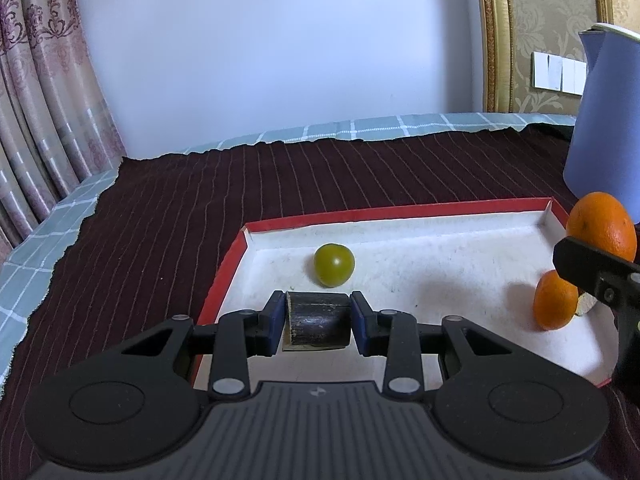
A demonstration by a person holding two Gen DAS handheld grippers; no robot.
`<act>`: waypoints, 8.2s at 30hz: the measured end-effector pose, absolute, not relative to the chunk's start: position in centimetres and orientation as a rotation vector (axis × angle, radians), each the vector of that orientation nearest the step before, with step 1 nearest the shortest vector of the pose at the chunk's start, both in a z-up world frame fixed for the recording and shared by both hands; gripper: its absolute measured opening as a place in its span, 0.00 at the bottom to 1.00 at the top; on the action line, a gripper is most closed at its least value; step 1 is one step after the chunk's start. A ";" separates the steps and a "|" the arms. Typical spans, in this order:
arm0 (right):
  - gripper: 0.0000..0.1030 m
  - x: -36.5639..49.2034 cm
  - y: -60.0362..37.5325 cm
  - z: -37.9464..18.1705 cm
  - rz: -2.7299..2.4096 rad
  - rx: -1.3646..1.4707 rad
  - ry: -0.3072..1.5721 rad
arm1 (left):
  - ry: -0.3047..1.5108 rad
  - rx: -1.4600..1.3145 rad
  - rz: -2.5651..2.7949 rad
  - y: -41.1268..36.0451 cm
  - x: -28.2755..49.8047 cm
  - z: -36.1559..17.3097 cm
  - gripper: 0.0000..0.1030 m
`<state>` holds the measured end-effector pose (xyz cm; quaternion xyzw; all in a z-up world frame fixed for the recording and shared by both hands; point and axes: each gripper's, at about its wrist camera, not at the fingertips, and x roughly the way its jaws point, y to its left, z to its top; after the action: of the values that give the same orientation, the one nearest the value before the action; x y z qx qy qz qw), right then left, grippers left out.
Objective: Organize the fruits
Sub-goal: 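Carry the dark cylinder with the left tool while the right carries the orange over the tray, then open the left gripper releasing the cylinder into the tray while the right holds the orange, then open the right gripper releasing the orange into the tray, then withdraw both tools from the tray toward the fruits lying beside it, then grasp the green lime with the right gripper while the left grasps the tan round fruit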
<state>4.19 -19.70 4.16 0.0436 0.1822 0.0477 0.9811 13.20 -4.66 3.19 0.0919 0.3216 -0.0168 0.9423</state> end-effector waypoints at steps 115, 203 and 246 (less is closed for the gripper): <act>0.39 13.5 -17.9 0.5 0.106 -0.004 0.460 | 0.604 0.204 -0.024 -5.1 18.3 1.3 0.34; 1.00 -3.7 -15.5 -0.8 0.213 -0.026 0.416 | 0.560 0.077 -0.116 6.6 1.5 0.4 0.77; 0.23 -3.3 -13.8 -1.2 0.320 0.045 0.519 | 0.628 0.254 -0.373 2.8 4.1 -1.5 0.45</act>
<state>-3.26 -13.80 -1.22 0.0222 0.2556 0.1575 0.9536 4.06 2.84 -1.54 0.1239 0.3062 -0.1820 0.9262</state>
